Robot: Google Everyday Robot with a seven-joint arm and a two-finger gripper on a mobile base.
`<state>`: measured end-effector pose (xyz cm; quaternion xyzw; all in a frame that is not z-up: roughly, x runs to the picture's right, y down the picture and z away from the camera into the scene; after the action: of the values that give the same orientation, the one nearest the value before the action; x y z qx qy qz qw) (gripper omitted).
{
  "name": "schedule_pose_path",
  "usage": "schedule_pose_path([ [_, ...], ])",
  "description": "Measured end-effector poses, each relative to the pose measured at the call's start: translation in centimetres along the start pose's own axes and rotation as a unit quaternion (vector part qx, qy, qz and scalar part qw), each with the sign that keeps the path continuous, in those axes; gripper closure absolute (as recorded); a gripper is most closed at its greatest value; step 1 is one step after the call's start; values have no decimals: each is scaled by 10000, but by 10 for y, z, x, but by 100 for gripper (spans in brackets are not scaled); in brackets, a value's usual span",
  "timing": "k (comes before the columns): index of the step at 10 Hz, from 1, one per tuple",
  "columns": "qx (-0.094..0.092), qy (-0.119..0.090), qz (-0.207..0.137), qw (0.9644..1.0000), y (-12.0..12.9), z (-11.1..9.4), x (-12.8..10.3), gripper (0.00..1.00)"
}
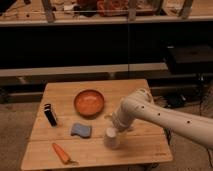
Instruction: Place the ceramic cup over the eraser
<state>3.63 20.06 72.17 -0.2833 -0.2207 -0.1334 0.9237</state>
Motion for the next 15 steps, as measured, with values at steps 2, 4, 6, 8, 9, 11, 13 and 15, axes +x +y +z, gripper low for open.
schedule_pose_path([
  [2,-9,-15,-35,10000,0,5,0,20],
  [4,-10,-32,-51,10000,1,8,0,20],
  [6,-10,-51,-77,10000,1,13,0,20],
  [8,-8,-67,-97,9999,2,16,-1,20],
  [9,-12,-83,-106,9999,3,18,0,20],
  [11,1,-96,-123,9999,3,21,0,20],
  [13,8,-106,-138,9998,4,23,0,20],
  [15,11,-123,-154,9998,4,25,0,20],
])
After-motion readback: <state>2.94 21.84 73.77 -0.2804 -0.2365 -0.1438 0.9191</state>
